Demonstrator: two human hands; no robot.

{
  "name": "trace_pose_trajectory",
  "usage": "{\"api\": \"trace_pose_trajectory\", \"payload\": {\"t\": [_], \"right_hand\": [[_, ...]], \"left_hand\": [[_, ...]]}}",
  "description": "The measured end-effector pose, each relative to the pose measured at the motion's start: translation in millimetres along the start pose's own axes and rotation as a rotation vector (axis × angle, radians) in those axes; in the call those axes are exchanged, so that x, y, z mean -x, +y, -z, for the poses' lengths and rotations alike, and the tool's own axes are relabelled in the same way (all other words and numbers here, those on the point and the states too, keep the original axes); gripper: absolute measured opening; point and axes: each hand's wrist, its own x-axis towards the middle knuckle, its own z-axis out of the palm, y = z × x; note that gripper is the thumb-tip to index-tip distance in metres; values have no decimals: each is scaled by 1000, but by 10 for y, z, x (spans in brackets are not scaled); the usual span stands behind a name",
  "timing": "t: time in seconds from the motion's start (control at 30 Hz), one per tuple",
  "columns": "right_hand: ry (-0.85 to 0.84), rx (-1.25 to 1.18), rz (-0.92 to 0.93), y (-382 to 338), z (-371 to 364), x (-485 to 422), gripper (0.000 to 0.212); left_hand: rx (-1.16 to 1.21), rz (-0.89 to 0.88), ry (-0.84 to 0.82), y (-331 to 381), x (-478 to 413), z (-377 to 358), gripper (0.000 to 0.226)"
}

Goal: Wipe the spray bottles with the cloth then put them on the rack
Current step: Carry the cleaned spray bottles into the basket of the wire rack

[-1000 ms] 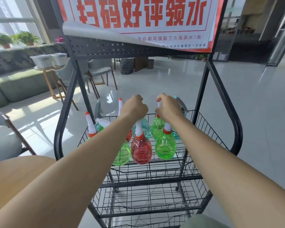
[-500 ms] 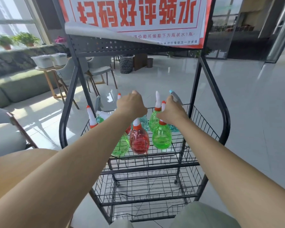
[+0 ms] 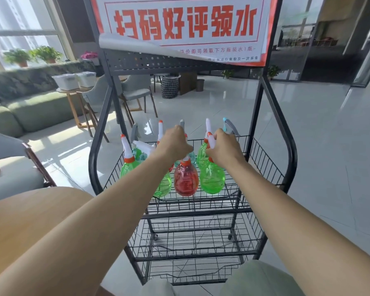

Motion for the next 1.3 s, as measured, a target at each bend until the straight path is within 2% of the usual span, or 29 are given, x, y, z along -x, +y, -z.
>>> {"api": "trace_pose_trajectory", "payload": {"t": [0.1, 0.3, 0.4, 0.5, 0.57, 0.63, 0.7, 0.83, 1.0, 1.1, 1.3], "right_hand": [[-1, -14, -6, 0, -2, 32, 30], [40, -21, -49, -10, -17, 57, 33], [63, 24, -63, -33, -39, 81, 37], [92, 182, -22, -117, -57, 122, 50], [139, 326, 31, -195, -72, 125, 61], [176, 392, 104, -332, -78, 134, 59], [190, 395, 174, -501, -94, 154, 43], [135, 256, 294, -784, -167, 243, 28], [12, 114, 401, -1006, -306, 345, 29], [-94, 9, 391, -1096, -348, 352, 33], [-255, -18, 344, -1089, -502, 311, 46]], "left_hand": [[25, -14, 26, -46, 34, 4, 40], [15, -21, 72, -83, 99, 37, 41], [-99, 13, 210, -90, 160, 174, 39], [-207, 41, 351, -202, 191, 375, 37], [-257, 71, 367, -319, 229, 482, 41], [-303, 96, 345, -446, 281, 540, 43], [-328, 112, 294, -584, 326, 540, 43], [-254, 78, 226, -787, 357, 442, 33], [-109, 53, 181, -784, 359, 470, 30], [-88, 22, 129, -751, 331, 488, 28], [36, 11, 70, -822, 216, 433, 22]]}}
